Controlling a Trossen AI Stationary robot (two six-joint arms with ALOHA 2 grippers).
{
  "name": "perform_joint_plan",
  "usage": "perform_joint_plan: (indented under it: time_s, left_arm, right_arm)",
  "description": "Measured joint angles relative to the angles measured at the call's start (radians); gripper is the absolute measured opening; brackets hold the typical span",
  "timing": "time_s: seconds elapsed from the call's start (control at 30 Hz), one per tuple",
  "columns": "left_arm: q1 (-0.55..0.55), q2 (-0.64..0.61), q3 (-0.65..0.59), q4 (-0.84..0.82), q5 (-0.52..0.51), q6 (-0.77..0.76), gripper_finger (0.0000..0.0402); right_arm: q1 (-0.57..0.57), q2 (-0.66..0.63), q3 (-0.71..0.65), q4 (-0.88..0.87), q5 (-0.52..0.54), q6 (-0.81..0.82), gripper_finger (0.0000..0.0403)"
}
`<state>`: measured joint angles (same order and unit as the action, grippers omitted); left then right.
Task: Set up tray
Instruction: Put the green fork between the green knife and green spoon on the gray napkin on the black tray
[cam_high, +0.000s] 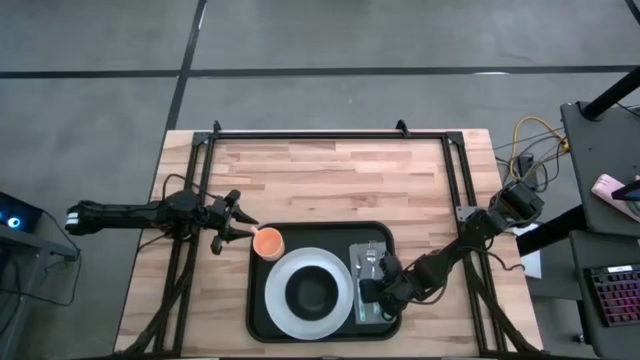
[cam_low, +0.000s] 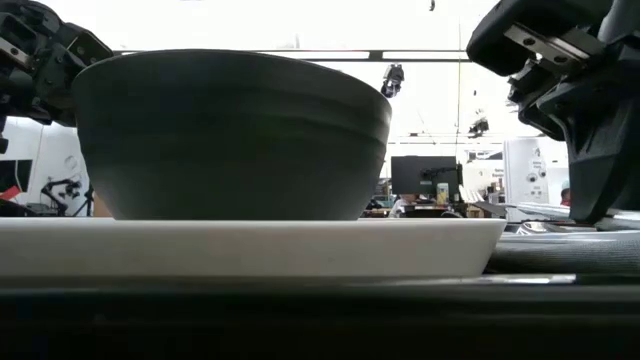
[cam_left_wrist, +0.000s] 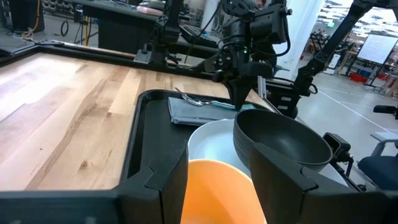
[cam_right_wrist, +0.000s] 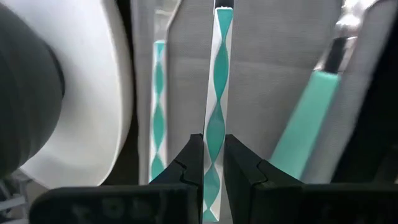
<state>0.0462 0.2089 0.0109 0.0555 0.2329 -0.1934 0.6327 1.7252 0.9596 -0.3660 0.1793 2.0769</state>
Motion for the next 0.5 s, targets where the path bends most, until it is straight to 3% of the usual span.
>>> perform_joint_plan:
  time_s: [0.5]
  left_arm:
    - [0.000, 0.000, 0.000, 0.000, 0.000, 0.000, 0.0151]
  right_arm:
    - [-0.018, 0.019, -0.005, 0.032, -0.047, -0.022, 0.0024]
